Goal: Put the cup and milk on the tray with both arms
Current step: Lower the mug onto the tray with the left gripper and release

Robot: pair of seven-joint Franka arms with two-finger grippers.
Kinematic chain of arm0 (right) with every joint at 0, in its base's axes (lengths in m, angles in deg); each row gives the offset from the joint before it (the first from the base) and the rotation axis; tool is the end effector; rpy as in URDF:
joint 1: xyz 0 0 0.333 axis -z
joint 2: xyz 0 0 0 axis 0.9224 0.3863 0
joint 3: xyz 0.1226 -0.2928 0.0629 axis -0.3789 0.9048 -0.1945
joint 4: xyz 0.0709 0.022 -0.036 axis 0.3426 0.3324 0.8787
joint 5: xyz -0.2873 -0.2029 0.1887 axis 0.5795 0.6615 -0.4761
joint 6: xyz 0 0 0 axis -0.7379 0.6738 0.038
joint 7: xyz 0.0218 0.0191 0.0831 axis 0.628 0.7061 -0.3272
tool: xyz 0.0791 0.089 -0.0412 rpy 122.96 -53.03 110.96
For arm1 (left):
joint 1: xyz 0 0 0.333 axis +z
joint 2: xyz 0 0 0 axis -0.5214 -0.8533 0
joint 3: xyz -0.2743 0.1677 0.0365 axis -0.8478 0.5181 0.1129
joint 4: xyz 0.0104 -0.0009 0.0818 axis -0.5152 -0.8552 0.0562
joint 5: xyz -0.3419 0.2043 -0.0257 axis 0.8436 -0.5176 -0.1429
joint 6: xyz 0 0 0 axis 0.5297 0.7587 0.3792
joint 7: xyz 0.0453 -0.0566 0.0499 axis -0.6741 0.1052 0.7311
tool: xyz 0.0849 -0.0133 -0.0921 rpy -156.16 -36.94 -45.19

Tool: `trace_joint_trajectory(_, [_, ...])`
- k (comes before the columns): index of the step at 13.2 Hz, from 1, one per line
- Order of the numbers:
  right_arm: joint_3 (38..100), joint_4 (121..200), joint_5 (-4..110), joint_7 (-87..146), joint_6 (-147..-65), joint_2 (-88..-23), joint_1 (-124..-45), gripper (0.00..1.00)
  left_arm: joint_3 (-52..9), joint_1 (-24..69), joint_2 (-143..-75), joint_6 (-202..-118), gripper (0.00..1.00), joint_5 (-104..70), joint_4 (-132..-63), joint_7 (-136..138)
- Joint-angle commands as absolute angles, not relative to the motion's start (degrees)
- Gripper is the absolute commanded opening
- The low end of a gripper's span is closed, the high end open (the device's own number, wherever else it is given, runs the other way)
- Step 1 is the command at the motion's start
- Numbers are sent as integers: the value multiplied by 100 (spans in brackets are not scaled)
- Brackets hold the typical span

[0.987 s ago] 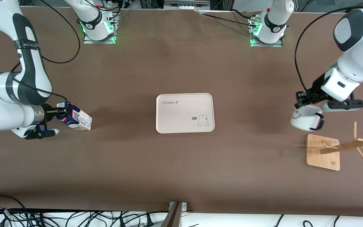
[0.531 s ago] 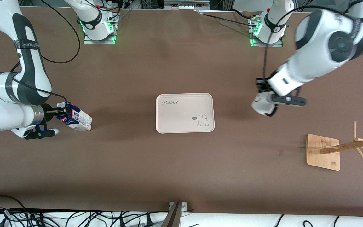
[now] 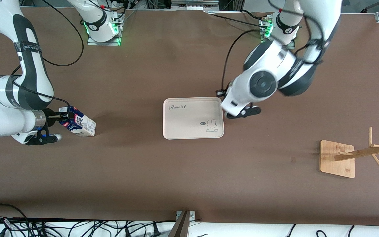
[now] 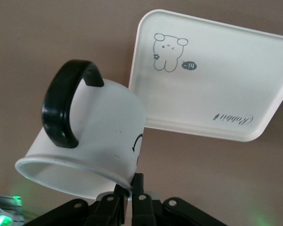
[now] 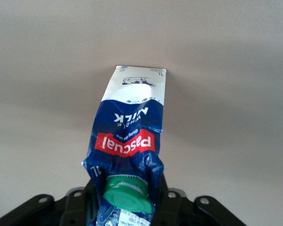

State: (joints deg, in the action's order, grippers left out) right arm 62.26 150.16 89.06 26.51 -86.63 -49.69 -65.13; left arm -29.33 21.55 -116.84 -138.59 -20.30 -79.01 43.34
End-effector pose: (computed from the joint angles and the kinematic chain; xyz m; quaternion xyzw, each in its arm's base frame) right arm 0.6501 -0.0096 0.3198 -0.9807 -0.0602 0.1843 0.0258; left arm 0.5729 -0.3650 0.3617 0.9666 0.1360 -0.2143 0.0360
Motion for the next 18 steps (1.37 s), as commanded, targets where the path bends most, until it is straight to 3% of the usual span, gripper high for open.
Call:
trace_joint_trajectory(1, [6212, 15073, 8956, 2508, -8646, -4960, -6455, 42, -2882, 1843, -12692, -13612, 0, -2148, -6779, 4801])
trace_joint_trajectory(5, [6204, 15055, 8948, 2526, -8603, -4995, -6464, 42, -2873, 1448, -13307, -14209, 0, -2148, -6779, 5327])
trace_joint_trajectory(11, [6142, 15029, 8877, 2579, -7804, -5584, -6508, 42, -2707, 1210, -13564, -14315, 0, -2165, -6787, 5470])
trace_joint_trajectory(12, [6133, 15029, 8851, 2587, -7689, -5680, -6517, 42, -2689, 1192, -13572, -14315, 5, -2183, -6796, 5461])
trace_joint_trajectory(13, [6099, 15029, 8825, 2596, -7636, -5759, -6534, 42, -2662, 1200, -13572, -14315, 74, -2209, -6805, 5408])
trace_joint_trajectory(14, [5889, 15029, 8816, 2614, -7618, -5847, -6534, 42, -2601, 1201, -13555, -14298, 100, -2383, -6796, 5382])
trace_joint_trajectory(18, [5326, 14993, 8552, 3341, -7880, -5945, -6561, 42, -2601, 1244, -13520, -14272, 100, -2438, -6796, 5355])
